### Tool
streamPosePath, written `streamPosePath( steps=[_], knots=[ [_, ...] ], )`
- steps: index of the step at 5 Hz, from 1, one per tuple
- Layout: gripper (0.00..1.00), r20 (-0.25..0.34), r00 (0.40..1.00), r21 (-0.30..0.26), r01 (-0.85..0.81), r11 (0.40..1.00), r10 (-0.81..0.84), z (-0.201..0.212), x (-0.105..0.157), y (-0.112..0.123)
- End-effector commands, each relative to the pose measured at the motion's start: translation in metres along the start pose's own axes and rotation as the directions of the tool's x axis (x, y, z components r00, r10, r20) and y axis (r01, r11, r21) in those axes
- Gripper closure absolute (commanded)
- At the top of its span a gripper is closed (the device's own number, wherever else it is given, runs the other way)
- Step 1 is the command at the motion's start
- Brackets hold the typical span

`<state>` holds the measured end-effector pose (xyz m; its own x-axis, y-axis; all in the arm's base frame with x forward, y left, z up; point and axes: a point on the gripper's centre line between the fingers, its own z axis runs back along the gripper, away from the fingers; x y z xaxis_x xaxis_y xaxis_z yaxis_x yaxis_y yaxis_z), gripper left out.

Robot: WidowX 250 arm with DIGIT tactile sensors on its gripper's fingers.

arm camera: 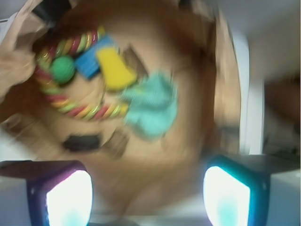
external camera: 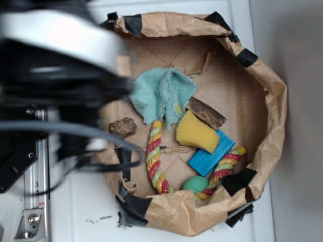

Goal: Grab the blue cloth.

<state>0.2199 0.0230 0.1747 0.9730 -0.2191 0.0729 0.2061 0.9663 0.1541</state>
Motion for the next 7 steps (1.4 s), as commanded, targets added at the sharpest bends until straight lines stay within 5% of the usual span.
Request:
streamPosePath(
  steps=[1, 2, 3, 4, 6, 7],
  knots=[
    [0.0, 0.125, 0.925, 0.04, 0.358, 0.933, -0.36, -0.039, 0.056, 0.004],
    [0.0, 0.173, 0.849, 0.02, 0.503, 0.864, -0.499, -0.061, 0.047, -0.013],
    [0.0, 0.11, 0.832, 0.011, 0.546, 0.838, -0.543, -0.084, 0.041, -0.029],
    [0.0, 0.071, 0.847, -0.015, 0.529, 0.849, -0.526, -0.109, 0.032, -0.017],
    [0.0, 0.049, 0.807, -0.071, 0.591, 0.804, -0.589, -0.144, 0.042, -0.022],
    [1.0, 0.019, 0.832, -0.09, 0.554, 0.827, -0.555, -0.16, 0.037, -0.012]
  ],
)
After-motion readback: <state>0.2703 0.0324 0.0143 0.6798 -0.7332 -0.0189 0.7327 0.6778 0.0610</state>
